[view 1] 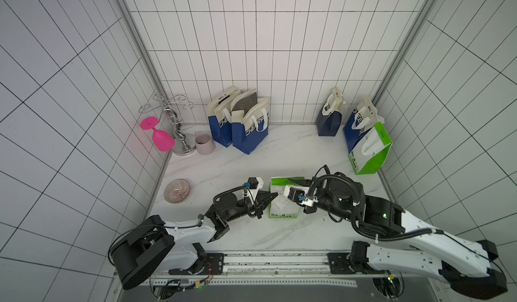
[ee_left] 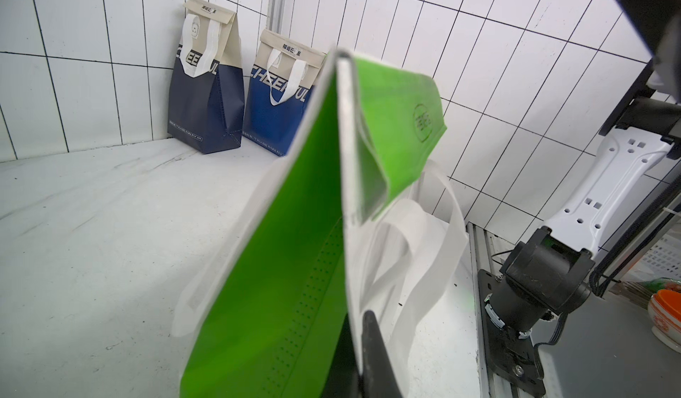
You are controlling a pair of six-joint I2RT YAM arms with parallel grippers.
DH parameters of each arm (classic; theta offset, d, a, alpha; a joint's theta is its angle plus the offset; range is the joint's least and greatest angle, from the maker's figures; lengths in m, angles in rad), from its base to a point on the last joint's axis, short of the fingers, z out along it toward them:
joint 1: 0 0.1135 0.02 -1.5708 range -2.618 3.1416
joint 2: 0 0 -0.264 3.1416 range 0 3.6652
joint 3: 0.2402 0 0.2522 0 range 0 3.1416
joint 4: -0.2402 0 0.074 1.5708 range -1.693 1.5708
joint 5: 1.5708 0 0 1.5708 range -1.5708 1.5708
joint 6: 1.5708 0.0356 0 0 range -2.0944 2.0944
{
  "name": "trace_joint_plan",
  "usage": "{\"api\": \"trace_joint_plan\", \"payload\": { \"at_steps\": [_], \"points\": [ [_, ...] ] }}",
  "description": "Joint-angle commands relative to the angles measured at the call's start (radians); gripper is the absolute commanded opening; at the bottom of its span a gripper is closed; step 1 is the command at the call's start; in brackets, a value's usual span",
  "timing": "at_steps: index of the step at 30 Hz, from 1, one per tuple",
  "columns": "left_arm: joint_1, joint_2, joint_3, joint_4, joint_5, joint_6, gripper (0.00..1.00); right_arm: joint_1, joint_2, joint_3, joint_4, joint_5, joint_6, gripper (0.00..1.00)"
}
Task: Open the takeout bag
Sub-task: Open the takeout bag at the center of the board.
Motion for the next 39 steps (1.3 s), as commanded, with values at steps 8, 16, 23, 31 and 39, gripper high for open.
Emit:
{"api": "trace_joint_plan", "payload": {
  "at_steps": [8,16,23,31,39],
  "points": [
    [-0.01,-0.038,-0.004,0.029,-0.018,0.011,0.0,0.06,0.118,-0.038,0.138,0.178,-0.142,0.34],
    [-0.013,-0.038,0.002,0.014,-0.021,0.028,0.0,0.067,0.14,-0.07,0.142,0.18,-0.142,0.35],
    [-0.014,-0.037,0.004,0.013,-0.016,0.029,0.0,0.067,0.162,-0.087,0.138,0.188,-0.135,0.35],
    [-0.013,-0.045,0.003,0.005,-0.017,0.033,0.0,0.067,0.188,-0.099,0.141,0.22,-0.142,0.37],
    [-0.016,-0.038,0.006,0.008,-0.018,0.038,0.0,0.067,0.227,-0.099,0.174,0.287,-0.16,0.4]
  ]
}}
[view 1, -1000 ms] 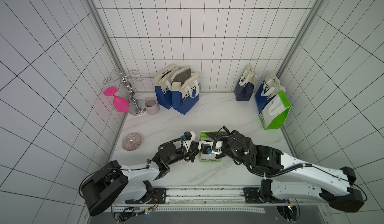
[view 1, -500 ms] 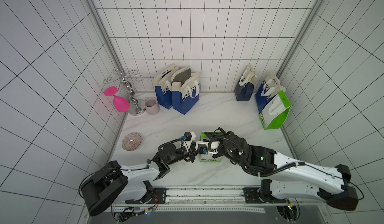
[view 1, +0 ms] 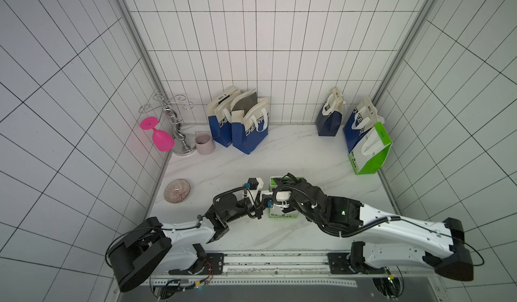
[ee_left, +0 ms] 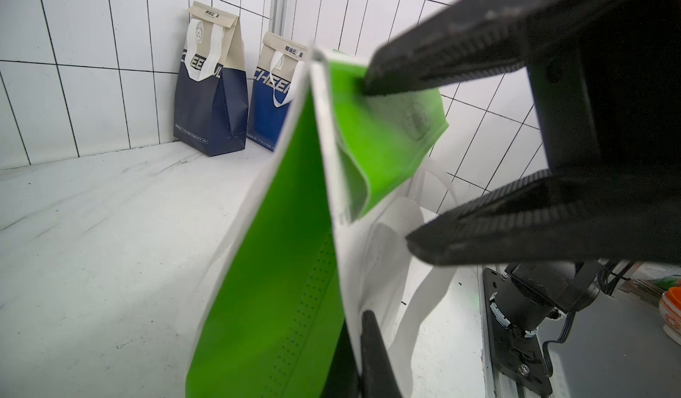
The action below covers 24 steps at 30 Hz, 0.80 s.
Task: Open the takeout bag
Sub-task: Open the takeout bag at the center of the board.
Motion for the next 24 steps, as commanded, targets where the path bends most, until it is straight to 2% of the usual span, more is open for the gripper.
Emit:
{"api": "trace_joint_plan", "payload": {
  "at_steps": [1,10,16,24],
  "points": [
    [-0.007,-0.015,0.006,0.036,0.003,0.016,0.0,0.007,0.017,-0.051,0.041,0.057,-0.02,0.4],
    [-0.017,-0.022,0.007,0.025,-0.004,0.03,0.0,0.004,0.059,-0.046,0.066,0.133,-0.046,0.39],
    [-0.023,-0.025,0.007,0.02,-0.005,0.037,0.0,-0.009,0.087,-0.036,0.094,0.196,-0.048,0.34],
    [-0.034,-0.041,0.008,0.0,-0.022,0.055,0.0,-0.026,0.096,-0.036,0.1,0.211,-0.039,0.25]
  ]
}}
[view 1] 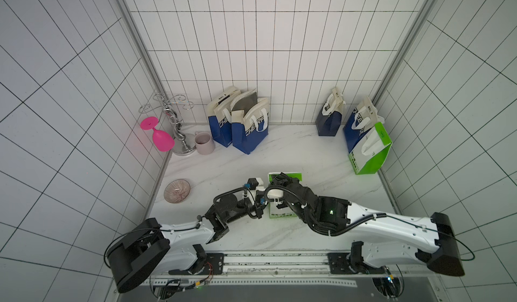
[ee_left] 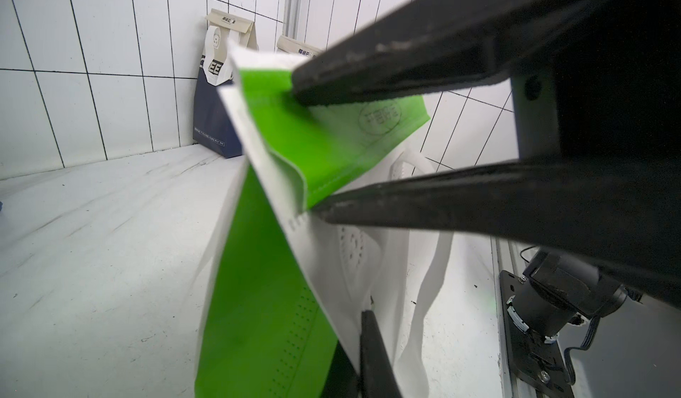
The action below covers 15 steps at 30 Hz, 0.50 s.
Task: Open the takeout bag
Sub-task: Open the takeout bag at the center of the board.
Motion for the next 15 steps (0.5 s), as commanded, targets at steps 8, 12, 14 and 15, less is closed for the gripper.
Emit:
{"api": "trace_joint_plan", "payload": {
  "at_steps": [8,12,14,15],
  "points": [
    [-0.024,-0.015,0.012,0.029,0.035,0.026,0.0,-0.03,0.017,-0.017,0.0,0.063,0.028,0.11],
    [-0.024,-0.012,0.013,0.025,0.032,0.027,0.0,-0.036,-0.002,-0.008,-0.019,0.042,0.063,0.0],
    [-0.024,-0.014,0.013,0.025,0.031,0.027,0.0,-0.039,-0.011,0.006,-0.038,0.033,0.085,0.0],
    [-0.024,-0.014,0.014,0.023,0.029,0.027,0.0,-0.041,-0.017,0.018,-0.05,0.03,0.101,0.0]
  ]
}}
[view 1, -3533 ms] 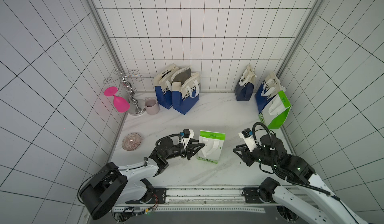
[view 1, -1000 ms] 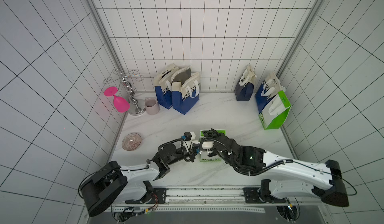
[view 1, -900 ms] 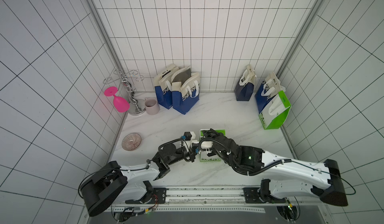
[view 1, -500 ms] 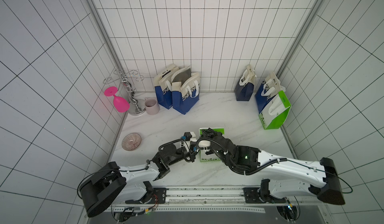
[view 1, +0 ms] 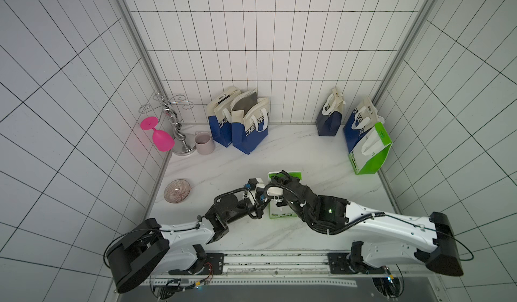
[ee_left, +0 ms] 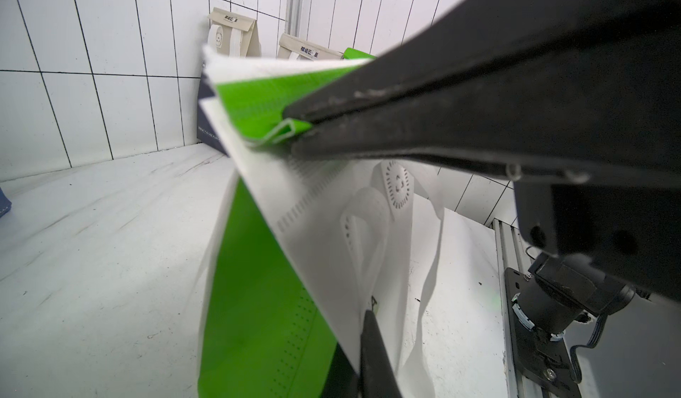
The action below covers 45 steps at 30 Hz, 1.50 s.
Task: Open the takeout bag
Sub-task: Open the takeout bag at the center of the board.
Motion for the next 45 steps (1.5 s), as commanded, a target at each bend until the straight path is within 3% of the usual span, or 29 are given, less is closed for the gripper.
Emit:
{"api": "trace_joint_plan", "payload": {
  "at_steps": [1,17,25,34,45],
  "points": [
    [-0.018,-0.014,0.013,0.032,0.04,0.017,0.0,-0.029,-0.029,0.03,-0.064,0.018,0.065,0.0],
    [-0.019,-0.028,0.012,0.01,0.027,0.026,0.0,-0.126,-0.093,0.275,-0.306,-0.086,0.159,0.0],
    [-0.02,-0.021,0.015,0.006,0.028,0.031,0.0,-0.153,-0.074,0.348,-0.395,-0.135,0.142,0.0],
    [-0.02,-0.016,0.018,0.003,0.029,0.032,0.0,-0.158,-0.076,0.3,-0.392,-0.15,0.17,0.0],
    [-0.02,-0.005,0.022,0.002,0.031,0.031,0.0,-0.156,-0.093,0.198,-0.377,-0.18,0.249,0.18]
  ]
}}
